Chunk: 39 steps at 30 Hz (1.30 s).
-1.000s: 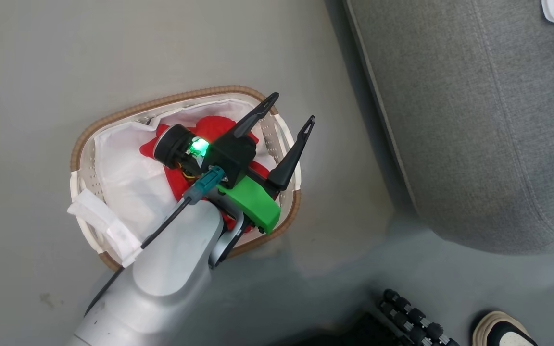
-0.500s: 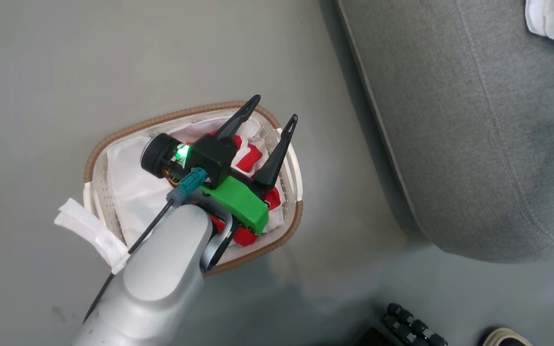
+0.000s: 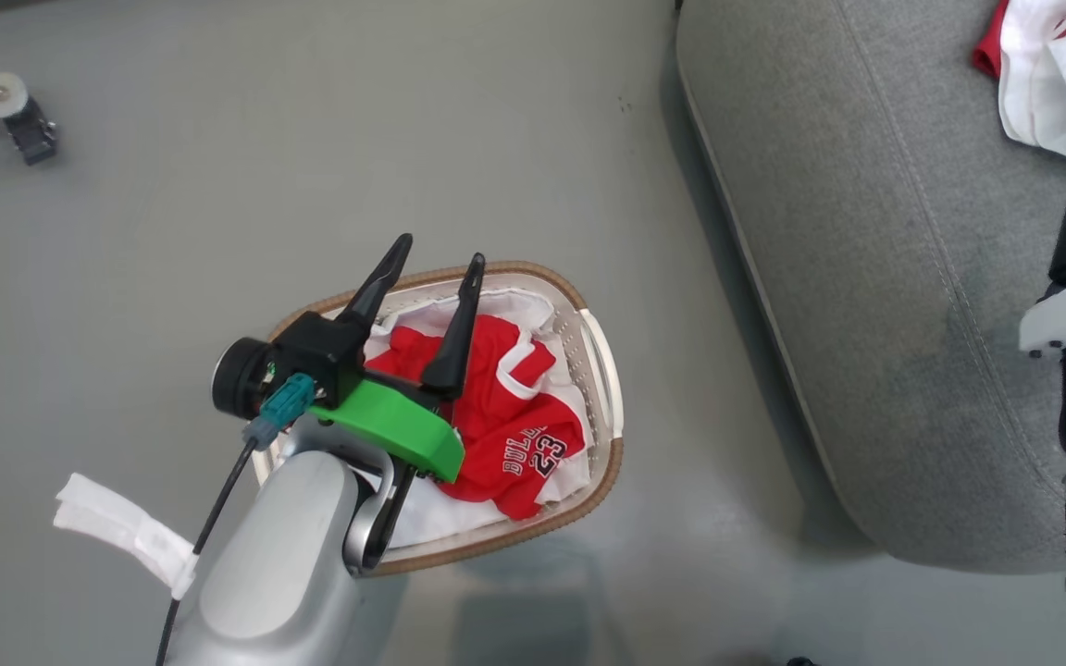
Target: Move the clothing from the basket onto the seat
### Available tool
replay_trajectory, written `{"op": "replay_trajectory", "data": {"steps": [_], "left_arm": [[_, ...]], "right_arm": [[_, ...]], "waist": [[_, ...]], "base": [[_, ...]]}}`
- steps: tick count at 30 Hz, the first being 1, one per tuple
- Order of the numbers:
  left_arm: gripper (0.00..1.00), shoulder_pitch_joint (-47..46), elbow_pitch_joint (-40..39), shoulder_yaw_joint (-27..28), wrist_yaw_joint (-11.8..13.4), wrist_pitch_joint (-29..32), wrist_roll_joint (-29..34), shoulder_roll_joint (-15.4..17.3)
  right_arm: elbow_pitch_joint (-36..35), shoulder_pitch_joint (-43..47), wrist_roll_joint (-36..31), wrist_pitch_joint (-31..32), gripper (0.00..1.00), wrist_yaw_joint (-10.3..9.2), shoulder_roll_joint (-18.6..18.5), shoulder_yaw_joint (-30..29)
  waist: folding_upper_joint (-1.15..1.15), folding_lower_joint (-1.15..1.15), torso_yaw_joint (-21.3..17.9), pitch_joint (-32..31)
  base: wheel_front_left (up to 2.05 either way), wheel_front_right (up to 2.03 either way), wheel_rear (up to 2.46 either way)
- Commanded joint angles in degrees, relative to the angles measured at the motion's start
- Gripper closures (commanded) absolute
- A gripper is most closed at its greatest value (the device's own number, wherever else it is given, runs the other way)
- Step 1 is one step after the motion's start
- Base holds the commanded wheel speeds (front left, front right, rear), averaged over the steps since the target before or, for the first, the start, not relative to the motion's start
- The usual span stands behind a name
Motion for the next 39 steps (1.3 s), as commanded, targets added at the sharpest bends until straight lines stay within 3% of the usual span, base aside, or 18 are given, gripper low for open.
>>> {"op": "replay_trajectory", "data": {"steps": [1,16,25,39], "left_arm": [[0.00,1.70,0.06,1.32,0.23,0.04,0.64,0.01],[0.00,7.19,0.42,12.65,-0.11,0.04,5.98,-1.72],[0.00,12.85,-2.29,17.83,0.03,0.05,8.04,-1.78],[0.00,22.41,-6.76,21.33,1.04,0.04,8.81,-1.78]], "right_arm": [[-0.35,1.26,-0.14,-0.06,0.00,-0.08,0.24,1.14],[-2.04,6.92,-0.20,-0.06,0.00,-0.08,2.19,8.89],[-2.64,11.18,0.05,-0.06,0.00,-0.08,4.49,12.55],[-5.05,19.77,1.06,-0.06,0.00,-0.08,5.84,17.17]], "waist": [[0.00,0.00,3.97,-4.01],[0.00,0.00,13.62,-10.62],[0.00,0.00,14.82,-14.23],[0.00,0.00,14.04,-20.29]], "base": [[0.00,0.00,0.00],[0.00,0.00,0.00],[0.00,0.00,0.00],[0.00,0.00,0.00]]}}
